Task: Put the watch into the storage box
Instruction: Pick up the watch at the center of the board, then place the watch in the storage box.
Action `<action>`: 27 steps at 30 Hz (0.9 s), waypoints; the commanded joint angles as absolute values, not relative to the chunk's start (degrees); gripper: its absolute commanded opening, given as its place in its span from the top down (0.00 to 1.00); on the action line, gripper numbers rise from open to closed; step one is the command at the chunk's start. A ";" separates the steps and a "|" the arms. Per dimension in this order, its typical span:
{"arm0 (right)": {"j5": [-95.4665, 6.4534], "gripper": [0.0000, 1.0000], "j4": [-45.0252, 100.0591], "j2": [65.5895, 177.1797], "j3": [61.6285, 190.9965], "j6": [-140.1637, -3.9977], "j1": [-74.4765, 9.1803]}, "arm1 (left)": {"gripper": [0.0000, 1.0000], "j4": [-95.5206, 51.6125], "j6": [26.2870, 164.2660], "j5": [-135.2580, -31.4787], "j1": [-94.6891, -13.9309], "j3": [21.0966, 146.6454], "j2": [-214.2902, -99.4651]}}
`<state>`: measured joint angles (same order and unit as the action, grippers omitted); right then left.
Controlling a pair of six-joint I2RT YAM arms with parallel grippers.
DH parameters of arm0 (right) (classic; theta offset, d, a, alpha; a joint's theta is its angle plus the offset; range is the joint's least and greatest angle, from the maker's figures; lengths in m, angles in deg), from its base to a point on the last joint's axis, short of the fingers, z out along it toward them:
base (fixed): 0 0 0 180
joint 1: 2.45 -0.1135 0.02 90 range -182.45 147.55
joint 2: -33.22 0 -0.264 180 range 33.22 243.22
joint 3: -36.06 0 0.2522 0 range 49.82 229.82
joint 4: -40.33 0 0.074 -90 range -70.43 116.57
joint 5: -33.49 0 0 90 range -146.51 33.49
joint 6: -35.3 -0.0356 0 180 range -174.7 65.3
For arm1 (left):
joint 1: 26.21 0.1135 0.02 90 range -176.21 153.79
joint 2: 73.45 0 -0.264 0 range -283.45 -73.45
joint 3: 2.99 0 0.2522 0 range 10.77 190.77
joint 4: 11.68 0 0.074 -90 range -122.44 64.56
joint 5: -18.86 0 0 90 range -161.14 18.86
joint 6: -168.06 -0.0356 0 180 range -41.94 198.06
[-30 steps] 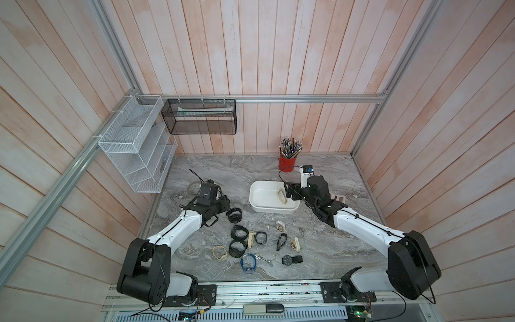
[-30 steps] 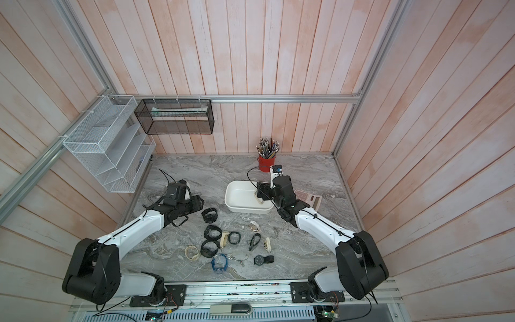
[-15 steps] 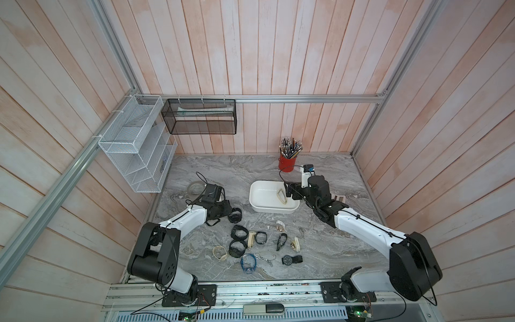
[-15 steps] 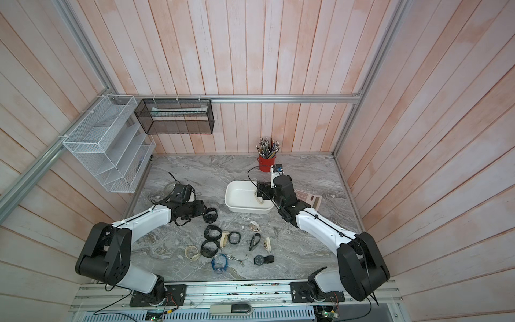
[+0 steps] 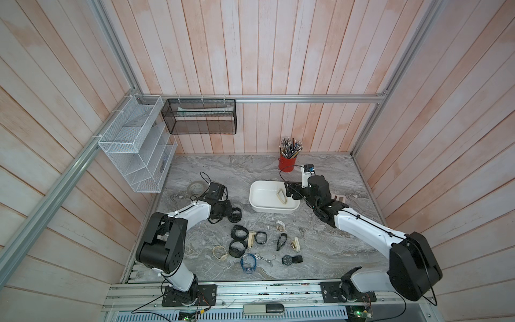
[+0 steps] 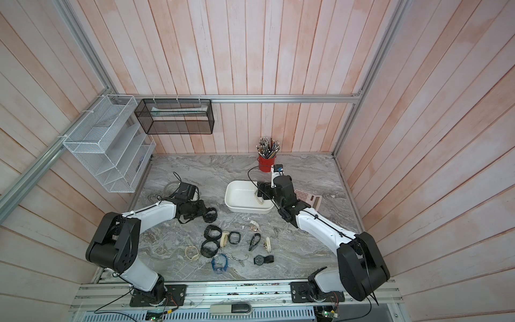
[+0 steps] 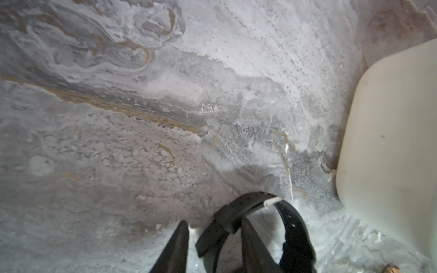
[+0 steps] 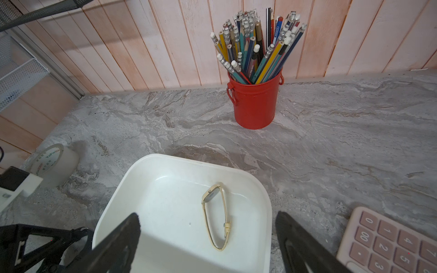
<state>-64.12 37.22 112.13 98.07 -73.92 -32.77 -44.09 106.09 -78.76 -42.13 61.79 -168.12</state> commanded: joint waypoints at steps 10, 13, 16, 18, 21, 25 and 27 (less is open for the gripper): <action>-64.96 0.09 37.43 113.09 99.35 -73.24 -32.64 | 1.00 -45.01 105.24 -78.86 -42.53 63.13 -166.68; -64.61 0.09 37.57 113.51 99.57 -73.24 -32.61 | 1.00 -45.31 104.63 -78.29 -42.82 63.09 -163.55; -64.57 0.09 37.72 113.64 99.66 -73.28 -32.66 | 1.00 -45.78 104.00 -77.57 -43.83 63.64 -160.40; -64.58 0.09 37.73 113.55 99.45 -73.36 -32.66 | 1.00 -46.57 103.27 -76.20 -45.30 64.52 -158.65; -64.59 0.09 37.90 113.31 99.17 -73.59 -32.65 | 1.00 -48.61 102.59 -74.04 -47.13 67.01 -157.59; -64.95 0.09 37.79 112.51 98.53 -73.68 -32.61 | 1.00 -49.73 100.99 -72.24 -49.21 69.80 -156.78; -65.27 0.09 37.76 112.03 98.17 -73.64 -32.64 | 1.00 -49.67 99.56 -70.94 -50.73 71.61 -157.05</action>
